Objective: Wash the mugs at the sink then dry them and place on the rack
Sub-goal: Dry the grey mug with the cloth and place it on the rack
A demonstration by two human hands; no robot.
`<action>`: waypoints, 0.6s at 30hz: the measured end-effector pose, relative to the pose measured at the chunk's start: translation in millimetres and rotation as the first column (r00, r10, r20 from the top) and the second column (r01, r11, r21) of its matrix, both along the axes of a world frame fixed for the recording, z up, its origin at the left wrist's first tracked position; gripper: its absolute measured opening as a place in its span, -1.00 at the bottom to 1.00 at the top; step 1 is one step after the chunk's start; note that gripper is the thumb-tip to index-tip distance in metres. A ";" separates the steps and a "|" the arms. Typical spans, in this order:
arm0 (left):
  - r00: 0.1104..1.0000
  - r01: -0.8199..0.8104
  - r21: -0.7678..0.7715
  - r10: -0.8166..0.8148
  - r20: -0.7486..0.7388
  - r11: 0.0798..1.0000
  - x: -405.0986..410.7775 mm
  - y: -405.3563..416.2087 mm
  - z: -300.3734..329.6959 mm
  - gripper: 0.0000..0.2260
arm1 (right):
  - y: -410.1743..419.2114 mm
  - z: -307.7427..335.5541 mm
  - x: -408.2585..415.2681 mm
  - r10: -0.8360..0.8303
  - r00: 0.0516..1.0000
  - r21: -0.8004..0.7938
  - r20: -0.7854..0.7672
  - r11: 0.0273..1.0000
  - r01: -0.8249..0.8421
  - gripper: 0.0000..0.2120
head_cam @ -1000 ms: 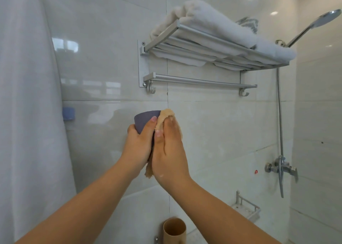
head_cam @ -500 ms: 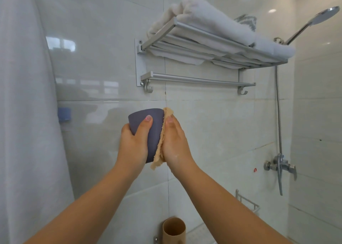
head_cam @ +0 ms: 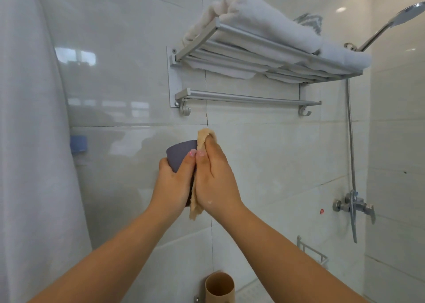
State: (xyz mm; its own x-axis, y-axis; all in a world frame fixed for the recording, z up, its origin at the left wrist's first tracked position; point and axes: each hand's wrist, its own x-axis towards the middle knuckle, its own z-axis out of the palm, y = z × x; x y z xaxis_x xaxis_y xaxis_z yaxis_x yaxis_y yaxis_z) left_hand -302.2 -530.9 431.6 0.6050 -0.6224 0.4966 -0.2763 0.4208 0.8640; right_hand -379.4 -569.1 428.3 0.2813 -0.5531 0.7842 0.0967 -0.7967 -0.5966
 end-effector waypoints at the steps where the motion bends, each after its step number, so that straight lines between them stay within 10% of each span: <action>1: 1.000 -0.014 -0.005 0.014 -0.009 1.000 0.4 0.4 0.9 -0.57 | -2.2 2.0 0.6 0.038 0.999 0.023 -0.018 0.999 -0.038 -0.69; 6: 0.995 -0.092 -0.025 0.093 0.038 0.995 -2.8 2.3 1.1 -0.61 | -12.2 -2.8 8.9 0.148 0.984 0.321 0.096 0.932 -0.171 -0.59; 14: 0.998 -0.062 0.011 0.062 -0.004 0.998 6.5 -4.1 6.3 -0.57 | 1.8 -17.6 14.0 -0.051 0.999 -0.049 -0.016 0.998 0.050 -0.57; 18: 0.999 -0.029 0.057 0.027 0.033 0.998 5.9 -5.0 5.0 -0.58 | -11.6 3.2 10.6 0.105 0.994 0.194 0.042 0.975 -0.111 -0.66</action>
State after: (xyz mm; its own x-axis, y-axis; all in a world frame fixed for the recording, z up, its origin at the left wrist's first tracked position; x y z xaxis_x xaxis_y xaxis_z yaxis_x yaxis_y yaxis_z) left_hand -296.3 -535.9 436.7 0.6067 -0.6338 0.4797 -0.3152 0.3622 0.8772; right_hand -368.8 -580.7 431.4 0.3248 -0.6645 0.6730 0.1969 -0.6485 -0.7353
